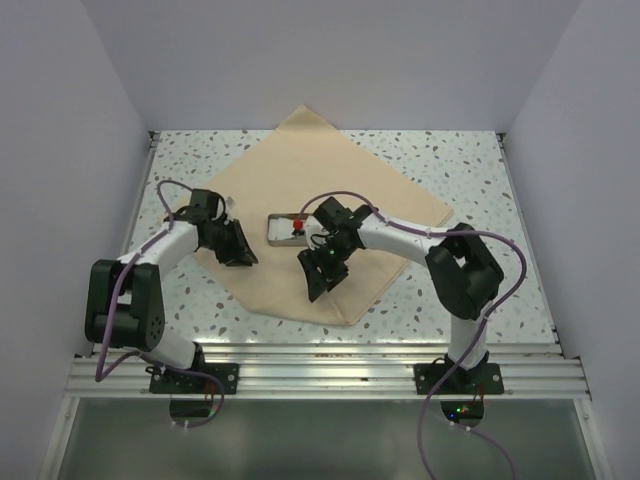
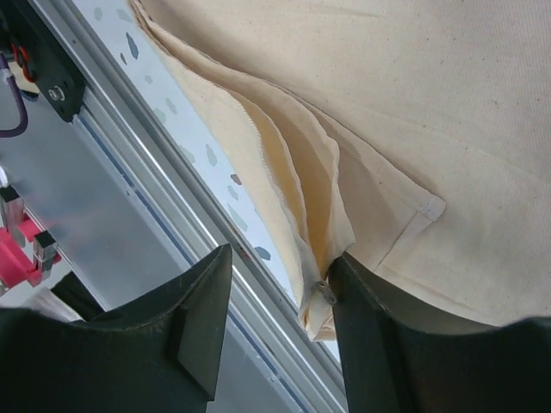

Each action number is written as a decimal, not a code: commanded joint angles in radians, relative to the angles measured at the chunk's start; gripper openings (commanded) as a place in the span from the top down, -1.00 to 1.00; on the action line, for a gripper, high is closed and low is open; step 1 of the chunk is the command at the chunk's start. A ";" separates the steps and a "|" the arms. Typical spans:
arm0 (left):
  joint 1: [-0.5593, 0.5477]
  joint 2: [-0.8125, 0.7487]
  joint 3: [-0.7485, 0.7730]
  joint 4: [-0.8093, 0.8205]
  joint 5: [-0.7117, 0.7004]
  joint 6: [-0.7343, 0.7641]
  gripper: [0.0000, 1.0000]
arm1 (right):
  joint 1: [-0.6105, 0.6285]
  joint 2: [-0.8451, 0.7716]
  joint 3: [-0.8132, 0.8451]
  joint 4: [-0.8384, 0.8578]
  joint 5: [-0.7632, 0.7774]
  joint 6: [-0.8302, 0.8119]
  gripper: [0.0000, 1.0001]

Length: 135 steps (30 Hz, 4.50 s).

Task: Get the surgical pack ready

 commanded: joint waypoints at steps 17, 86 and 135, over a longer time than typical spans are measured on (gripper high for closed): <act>-0.011 0.258 0.258 0.113 -0.064 -0.072 0.79 | 0.001 -0.024 0.110 0.001 0.034 0.036 1.00; 0.048 0.104 0.444 -0.135 -0.452 0.127 0.50 | -0.220 0.621 1.133 0.087 0.479 0.120 1.00; 0.063 0.040 0.396 -0.075 -0.389 0.163 0.46 | -0.257 0.734 1.222 0.162 0.554 0.195 1.00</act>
